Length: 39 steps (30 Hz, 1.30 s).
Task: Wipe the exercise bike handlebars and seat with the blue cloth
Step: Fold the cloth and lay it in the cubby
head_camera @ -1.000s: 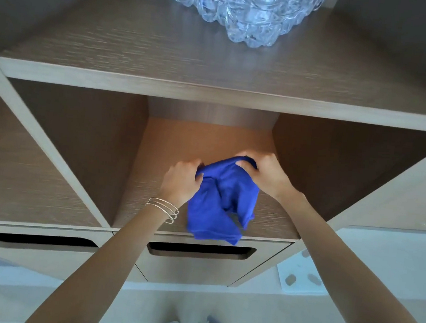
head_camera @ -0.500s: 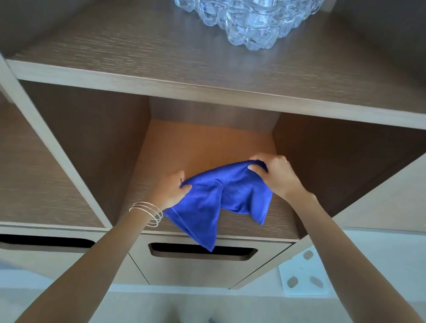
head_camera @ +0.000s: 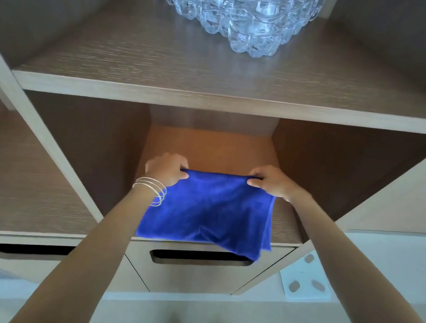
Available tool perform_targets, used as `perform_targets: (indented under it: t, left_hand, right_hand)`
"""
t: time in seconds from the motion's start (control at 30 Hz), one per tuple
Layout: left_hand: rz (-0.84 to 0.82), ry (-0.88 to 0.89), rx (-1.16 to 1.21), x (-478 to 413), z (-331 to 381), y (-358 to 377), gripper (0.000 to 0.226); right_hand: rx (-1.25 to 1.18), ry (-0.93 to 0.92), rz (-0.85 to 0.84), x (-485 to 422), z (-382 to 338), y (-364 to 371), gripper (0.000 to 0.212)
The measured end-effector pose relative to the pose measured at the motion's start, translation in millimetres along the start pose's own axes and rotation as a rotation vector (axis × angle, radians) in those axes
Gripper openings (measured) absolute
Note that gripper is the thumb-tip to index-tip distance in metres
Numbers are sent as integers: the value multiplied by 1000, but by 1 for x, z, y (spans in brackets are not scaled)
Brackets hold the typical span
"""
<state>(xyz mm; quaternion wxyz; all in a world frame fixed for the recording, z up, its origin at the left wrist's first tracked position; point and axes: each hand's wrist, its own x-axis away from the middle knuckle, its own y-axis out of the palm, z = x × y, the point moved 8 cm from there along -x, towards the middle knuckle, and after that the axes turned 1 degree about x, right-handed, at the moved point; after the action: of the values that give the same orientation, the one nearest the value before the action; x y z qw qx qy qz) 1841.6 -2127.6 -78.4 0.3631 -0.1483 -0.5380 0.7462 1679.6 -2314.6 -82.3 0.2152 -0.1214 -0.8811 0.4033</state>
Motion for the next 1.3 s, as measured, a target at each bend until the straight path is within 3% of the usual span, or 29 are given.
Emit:
perform_targets:
  t: [0.1,0.2,0.37,0.5,0.63,0.73,0.83,0.9,0.97,1.03,1.17,1.3]
  left_hand:
    - [170,38,-194,-2,16,10,29]
    - [156,64,-320,11,25,44,35]
    - [-75,-12,-294,43,26,106,49]
    - [-15,68,-301,34,20,109,49]
    - [-84,202,-293,1,7,108,50]
    - [-4,303,-390,-13,11,96,59]
    - [90,356,-229,1,23,86,61]
    - [161,430,-29,25,35,85,48]
    - [179,479,26,53,40,95,36]
    - [84,493,-41,77,41,119,48]
    - [-23,506,-209,99,35,144,87]
    - [142,554,-188,106,38,130,73]
  right_hand:
    - [166,126,182,-12,23,12,32]
    - [299,127,169,-11,35,33,53]
    - [508,-16,82,-8,42,54,46]
    - [507,46,85,2,52,55,41]
    - [618,99,139,26,45,57,36]
    - [522,17,30,45,35,74,32]
    - [403,-62,25,61,26,80,26]
    - [427,-141,65,68,20,83,31]
    - [427,-198,41,74,19,97,43]
    - [461,-207,3,79,21,115,60]
    - [514,-272,142,87,16,121,69]
    - [535,-364,364,91,0,109,53]
